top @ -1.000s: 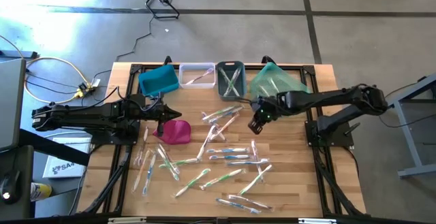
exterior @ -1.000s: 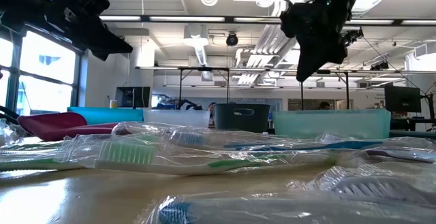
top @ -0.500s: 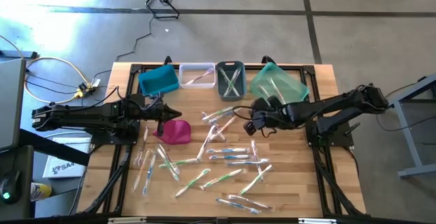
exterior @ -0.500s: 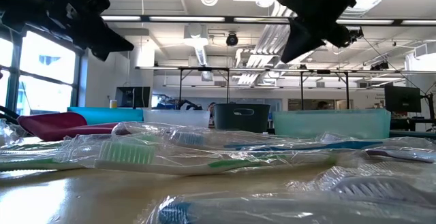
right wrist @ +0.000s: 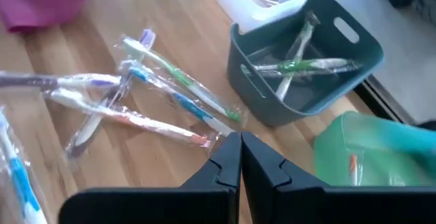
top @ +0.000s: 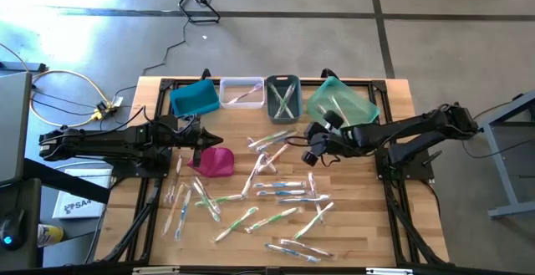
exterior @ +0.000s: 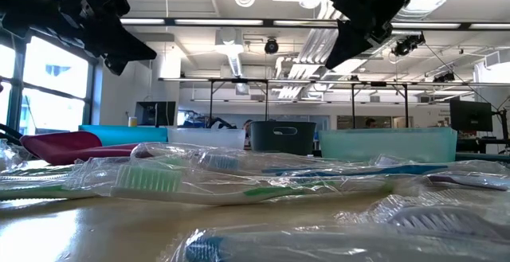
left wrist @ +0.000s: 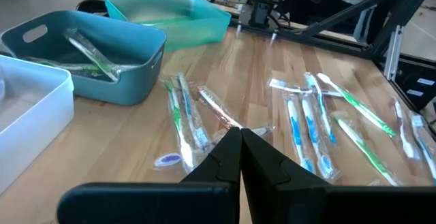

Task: Pick & Place Toothbrushes
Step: Put the violet toothbrush into the white bin

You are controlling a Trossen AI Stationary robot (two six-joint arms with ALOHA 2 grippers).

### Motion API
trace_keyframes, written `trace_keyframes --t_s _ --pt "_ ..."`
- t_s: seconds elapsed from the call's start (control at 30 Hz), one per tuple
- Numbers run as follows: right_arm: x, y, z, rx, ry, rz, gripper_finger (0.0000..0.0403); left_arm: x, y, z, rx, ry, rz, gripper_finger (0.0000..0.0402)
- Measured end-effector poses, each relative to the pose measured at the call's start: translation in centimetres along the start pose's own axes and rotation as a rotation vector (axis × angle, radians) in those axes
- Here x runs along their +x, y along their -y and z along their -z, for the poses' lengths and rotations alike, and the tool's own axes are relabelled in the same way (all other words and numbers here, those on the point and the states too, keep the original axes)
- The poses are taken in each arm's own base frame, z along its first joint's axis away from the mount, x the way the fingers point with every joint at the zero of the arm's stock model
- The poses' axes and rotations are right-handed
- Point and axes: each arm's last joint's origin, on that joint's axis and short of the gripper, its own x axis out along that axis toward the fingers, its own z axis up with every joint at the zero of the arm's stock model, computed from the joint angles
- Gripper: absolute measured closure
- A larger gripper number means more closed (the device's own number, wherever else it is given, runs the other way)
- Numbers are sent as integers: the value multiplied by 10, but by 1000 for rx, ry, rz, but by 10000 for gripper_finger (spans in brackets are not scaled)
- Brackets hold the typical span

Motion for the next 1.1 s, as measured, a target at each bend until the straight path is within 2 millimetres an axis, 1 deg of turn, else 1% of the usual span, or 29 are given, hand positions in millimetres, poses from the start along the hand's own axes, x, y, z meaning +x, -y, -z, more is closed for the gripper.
trace_keyframes --t_s 0.1,0.2,0.3,0.37,0.5,0.63,0.7,0.87,1.0,1.1 --pt "0 -2 -1 -38 3 -39 399 0 0 0 0 0 1 399" --pt "3 -6 -3 -60 53 -116 400 0 0 0 0 0 0 399" --pt "10 -10 4 -86 105 -186 400 0 0 0 -2 0 0 399" --pt "11 -9 9 -90 141 -209 400 0 0 0 -18 0 0 399" --pt "4 5 15 -55 198 -211 400 0 0 0 -51 1 0 399" --pt "-11 24 19 -25 268 -212 400 0 0 0 -72 3 1 399" --pt "-19 31 22 -12 336 -239 400 2 0 0 -81 1 -4 399" --pt "-29 48 43 12 493 -320 400 9 0 -4 -96 40 2 399" --pt "-29 59 64 49 547 -316 400 18 0 -8 -101 82 12 399" --pt "-29 64 76 69 577 -316 400 24 0 -9 -128 88 14 399"
